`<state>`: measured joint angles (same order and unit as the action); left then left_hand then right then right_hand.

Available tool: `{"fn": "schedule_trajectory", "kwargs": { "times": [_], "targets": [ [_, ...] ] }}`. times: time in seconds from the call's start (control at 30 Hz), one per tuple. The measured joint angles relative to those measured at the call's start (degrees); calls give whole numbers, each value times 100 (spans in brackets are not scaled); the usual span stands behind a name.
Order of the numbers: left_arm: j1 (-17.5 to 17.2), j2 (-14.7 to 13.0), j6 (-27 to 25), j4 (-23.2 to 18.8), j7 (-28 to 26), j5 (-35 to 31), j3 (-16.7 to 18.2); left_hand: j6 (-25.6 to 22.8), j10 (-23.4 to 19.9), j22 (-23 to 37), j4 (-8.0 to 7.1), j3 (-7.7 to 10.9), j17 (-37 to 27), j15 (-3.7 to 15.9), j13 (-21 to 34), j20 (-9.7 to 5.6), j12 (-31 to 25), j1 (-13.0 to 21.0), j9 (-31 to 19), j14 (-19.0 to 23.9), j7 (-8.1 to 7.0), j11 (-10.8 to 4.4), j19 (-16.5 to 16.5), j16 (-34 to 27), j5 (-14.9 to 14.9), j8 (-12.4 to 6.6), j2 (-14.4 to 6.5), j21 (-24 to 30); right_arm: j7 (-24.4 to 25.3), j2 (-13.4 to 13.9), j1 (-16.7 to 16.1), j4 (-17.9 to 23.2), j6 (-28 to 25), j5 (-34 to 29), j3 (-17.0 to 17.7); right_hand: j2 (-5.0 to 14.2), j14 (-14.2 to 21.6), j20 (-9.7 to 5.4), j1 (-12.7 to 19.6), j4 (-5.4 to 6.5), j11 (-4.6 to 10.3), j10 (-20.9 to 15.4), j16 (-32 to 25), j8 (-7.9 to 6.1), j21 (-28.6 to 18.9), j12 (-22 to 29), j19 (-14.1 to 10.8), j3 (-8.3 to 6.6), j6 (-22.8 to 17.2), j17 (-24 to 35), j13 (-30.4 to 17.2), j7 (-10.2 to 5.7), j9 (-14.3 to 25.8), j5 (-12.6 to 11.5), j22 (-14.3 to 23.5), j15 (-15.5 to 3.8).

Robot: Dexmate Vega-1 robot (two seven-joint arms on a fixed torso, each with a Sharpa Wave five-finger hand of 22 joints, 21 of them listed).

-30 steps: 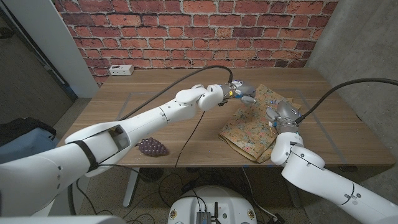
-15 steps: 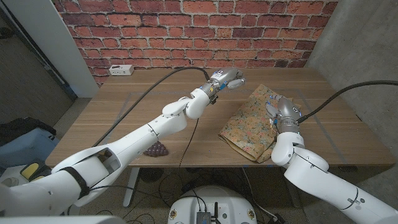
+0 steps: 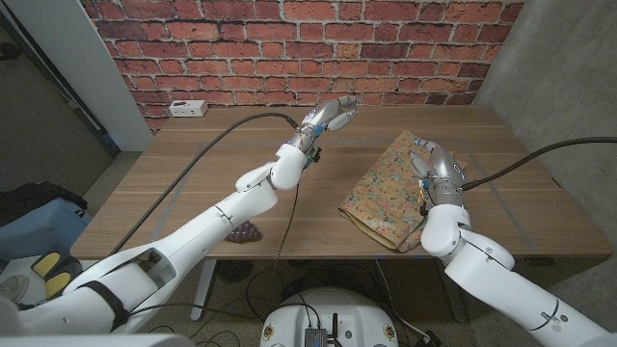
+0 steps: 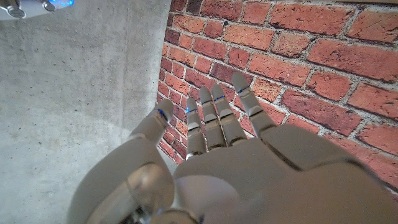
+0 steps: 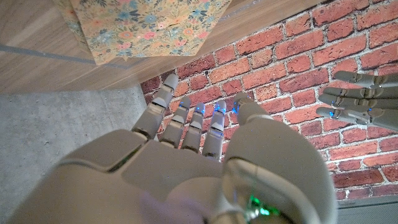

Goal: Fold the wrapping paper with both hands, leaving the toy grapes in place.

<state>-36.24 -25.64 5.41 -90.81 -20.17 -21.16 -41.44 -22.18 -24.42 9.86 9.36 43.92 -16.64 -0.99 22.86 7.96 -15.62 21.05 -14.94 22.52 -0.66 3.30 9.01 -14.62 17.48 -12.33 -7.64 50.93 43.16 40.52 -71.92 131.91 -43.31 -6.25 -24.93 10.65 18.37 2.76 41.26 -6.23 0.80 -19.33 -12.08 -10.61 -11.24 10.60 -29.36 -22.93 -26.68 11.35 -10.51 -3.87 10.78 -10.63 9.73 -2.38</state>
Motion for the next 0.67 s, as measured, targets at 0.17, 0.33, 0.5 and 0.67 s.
{"fn": "schedule_trajectory", "kwargs": {
  "times": [0.17,0.33,0.5,0.67],
  "targets": [
    [-83,-41,417,188,7,451,181,432,355,0,-103,-204,173,-4,-204,-91,262,-78,160,-405,-122,-17,-191,203,-130,203,76,-175,48,-151,-87,-125,599,105,119,-21,-35,-20,-22,17,-43,43,0,0,14,0,20,17,62,0,0,62,0,26,0,-6],
    [-122,-57,888,466,111,880,343,896,852,0,-183,-433,381,25,-464,-258,496,-234,330,-935,-242,-131,-418,400,-340,220,38,-396,69,-295,-194,-297,1267,246,254,-214,-165,48,-494,231,-217,153,24,24,45,0,196,232,264,0,0,180,0,48,0,107],
    [-169,-42,1371,748,256,1341,486,1229,1311,1,-215,-606,535,63,-699,-402,575,-332,430,-1384,-407,-337,-664,447,-504,263,0,-612,116,-460,-308,-489,1946,350,367,-336,-318,145,-928,413,-298,234,68,24,132,0,722,414,399,-17,0,253,-13,48,0,260],
    [-246,-2,1382,1053,259,1353,658,1301,1406,1,-233,-634,573,68,-771,-429,575,-334,456,-1433,-424,-370,-690,447,-553,263,-3,-666,282,-465,-310,-494,2462,297,369,-323,-326,208,-958,374,-297,234,112,0,120,0,818,374,399,-67,0,253,-13,23,0,268]
  ]
}}
